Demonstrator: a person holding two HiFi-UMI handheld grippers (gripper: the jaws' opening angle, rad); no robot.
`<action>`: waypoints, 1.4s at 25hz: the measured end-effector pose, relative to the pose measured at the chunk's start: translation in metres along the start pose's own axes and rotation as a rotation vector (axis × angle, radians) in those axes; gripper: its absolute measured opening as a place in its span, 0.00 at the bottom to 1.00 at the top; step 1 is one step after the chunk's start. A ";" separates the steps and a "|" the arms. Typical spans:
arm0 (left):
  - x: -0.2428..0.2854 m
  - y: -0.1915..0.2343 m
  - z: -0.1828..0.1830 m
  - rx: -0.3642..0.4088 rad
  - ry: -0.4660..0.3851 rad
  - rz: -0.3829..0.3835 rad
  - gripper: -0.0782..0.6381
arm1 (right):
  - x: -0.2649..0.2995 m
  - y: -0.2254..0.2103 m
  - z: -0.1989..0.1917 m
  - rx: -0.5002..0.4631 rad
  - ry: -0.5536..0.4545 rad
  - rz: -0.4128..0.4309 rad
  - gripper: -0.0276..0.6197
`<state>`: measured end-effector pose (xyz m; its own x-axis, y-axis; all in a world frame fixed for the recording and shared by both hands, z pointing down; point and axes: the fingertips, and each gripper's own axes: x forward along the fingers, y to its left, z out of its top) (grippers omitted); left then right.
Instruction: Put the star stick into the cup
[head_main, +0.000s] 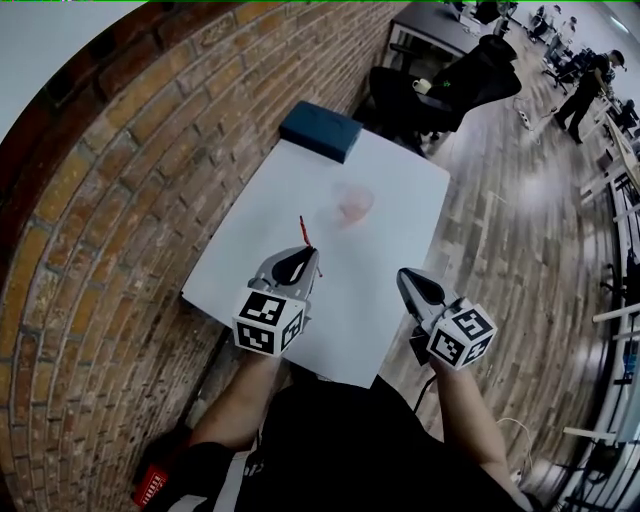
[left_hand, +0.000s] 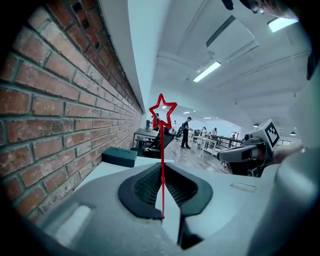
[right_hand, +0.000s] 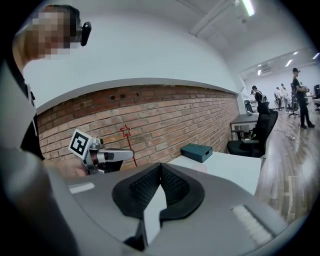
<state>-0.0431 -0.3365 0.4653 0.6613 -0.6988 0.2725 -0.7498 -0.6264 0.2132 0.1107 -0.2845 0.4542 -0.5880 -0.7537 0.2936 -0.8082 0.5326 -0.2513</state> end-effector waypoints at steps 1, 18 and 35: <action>0.007 0.001 0.003 0.007 0.001 0.003 0.14 | 0.002 -0.005 0.002 0.001 -0.003 0.005 0.04; 0.120 0.019 0.045 0.011 0.013 0.032 0.14 | 0.054 -0.090 -0.011 0.102 0.039 0.082 0.04; 0.202 0.041 0.057 0.037 0.017 0.005 0.14 | 0.097 -0.122 -0.032 0.184 0.071 0.111 0.04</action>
<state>0.0611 -0.5233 0.4754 0.6569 -0.6961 0.2898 -0.7515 -0.6355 0.1771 0.1511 -0.4103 0.5433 -0.6789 -0.6622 0.3172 -0.7227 0.5266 -0.4476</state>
